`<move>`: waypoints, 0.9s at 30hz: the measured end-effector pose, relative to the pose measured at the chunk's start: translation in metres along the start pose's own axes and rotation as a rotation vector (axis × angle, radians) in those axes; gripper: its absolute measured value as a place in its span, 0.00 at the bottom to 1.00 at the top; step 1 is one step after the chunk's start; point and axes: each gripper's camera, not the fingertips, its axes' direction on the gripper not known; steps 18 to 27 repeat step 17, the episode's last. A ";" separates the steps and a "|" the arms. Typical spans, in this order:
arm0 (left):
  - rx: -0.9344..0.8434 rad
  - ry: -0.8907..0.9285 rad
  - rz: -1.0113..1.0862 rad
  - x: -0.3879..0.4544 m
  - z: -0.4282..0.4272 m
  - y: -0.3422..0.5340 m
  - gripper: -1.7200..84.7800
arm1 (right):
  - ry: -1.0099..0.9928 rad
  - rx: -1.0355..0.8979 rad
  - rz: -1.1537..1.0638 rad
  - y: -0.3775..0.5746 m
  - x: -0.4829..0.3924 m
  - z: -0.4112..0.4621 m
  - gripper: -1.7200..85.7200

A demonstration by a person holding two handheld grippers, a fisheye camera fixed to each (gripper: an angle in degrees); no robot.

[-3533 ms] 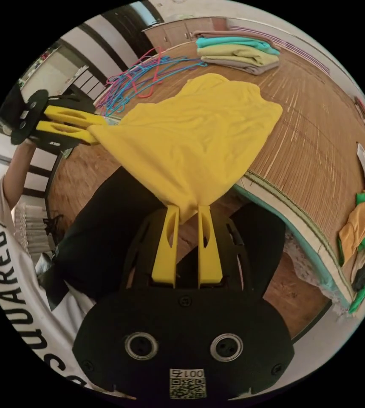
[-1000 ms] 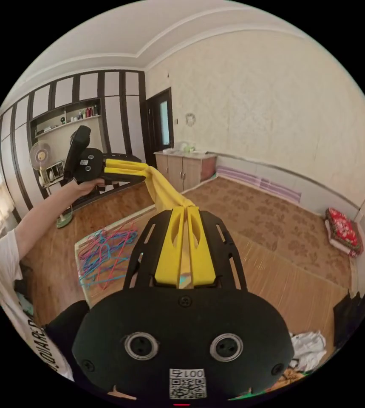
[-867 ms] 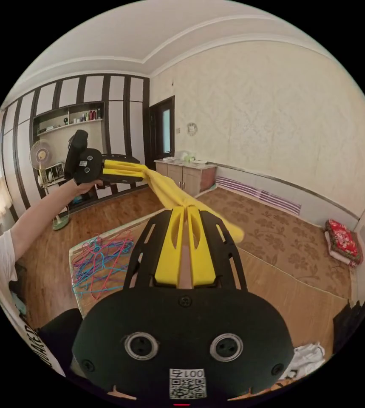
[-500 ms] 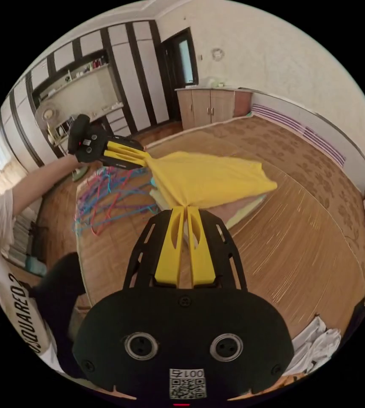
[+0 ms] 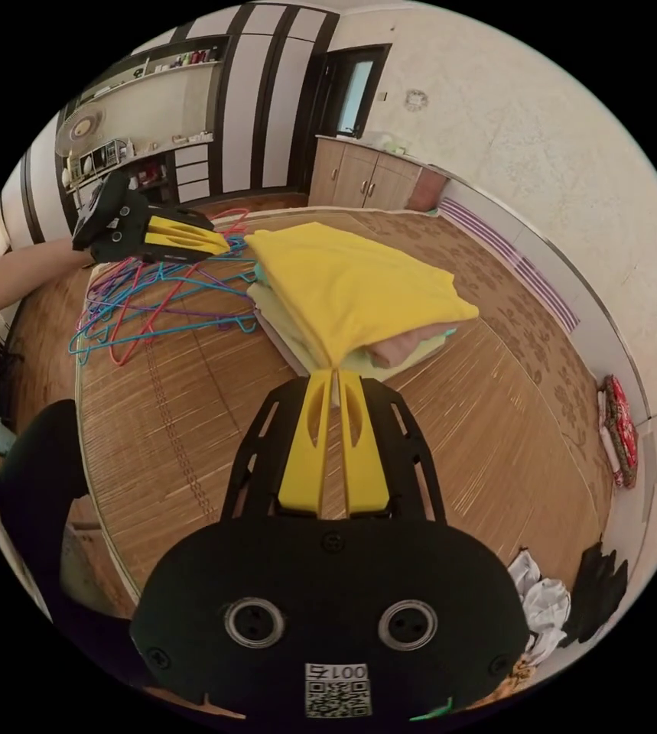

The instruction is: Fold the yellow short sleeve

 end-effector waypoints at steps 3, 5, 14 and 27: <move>-0.017 0.159 -0.153 -0.006 -0.013 0.028 0.01 | 0.000 -0.016 0.047 0.017 0.004 -0.011 0.02; 0.001 0.290 -0.249 -0.002 -0.032 0.049 0.01 | -0.009 -0.006 0.126 0.043 0.008 -0.030 0.02; 0.015 0.433 -0.288 0.082 -0.091 0.072 0.01 | 0.130 -0.117 0.390 0.202 0.003 -0.102 0.03; 0.007 0.526 -0.323 0.109 -0.096 0.061 0.01 | 0.194 -0.150 0.530 0.258 0.006 -0.114 0.03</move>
